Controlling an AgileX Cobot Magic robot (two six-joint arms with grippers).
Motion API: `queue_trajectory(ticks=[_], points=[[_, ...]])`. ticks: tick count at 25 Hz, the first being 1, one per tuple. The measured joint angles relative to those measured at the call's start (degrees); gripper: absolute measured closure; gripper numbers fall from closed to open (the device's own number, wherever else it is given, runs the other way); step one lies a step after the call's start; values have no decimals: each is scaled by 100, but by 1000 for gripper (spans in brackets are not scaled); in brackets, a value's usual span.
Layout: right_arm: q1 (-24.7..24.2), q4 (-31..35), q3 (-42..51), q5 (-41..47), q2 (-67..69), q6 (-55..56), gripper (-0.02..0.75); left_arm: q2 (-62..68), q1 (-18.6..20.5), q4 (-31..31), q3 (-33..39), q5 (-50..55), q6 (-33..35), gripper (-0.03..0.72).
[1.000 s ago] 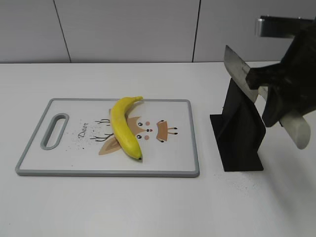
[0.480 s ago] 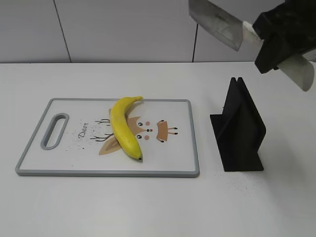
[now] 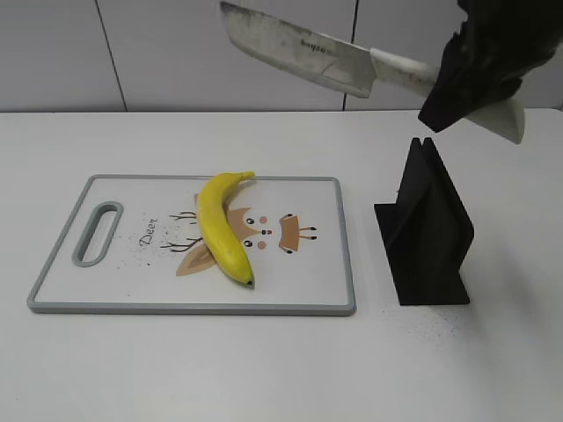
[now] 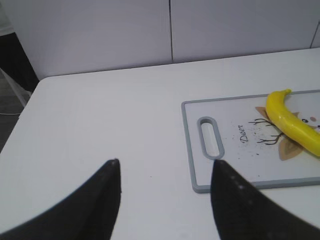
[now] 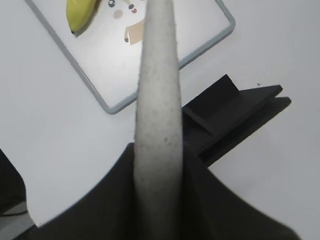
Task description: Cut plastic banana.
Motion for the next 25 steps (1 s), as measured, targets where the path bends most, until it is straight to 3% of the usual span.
queue_trajectory(ticks=[10, 18, 25], points=[[0, 25, -831, 215, 770, -2098, 556, 2239, 0, -941, -710, -838, 1725, 142], [0, 274, -1449, 277, 1535, -2731, 556, 4360, 0, -2123, -1822, -865, 4068, 142], [0, 574, -1524, 225, 2092, -3302, 556, 6339, 0, -3209, -3201, 110, 6665, 142]])
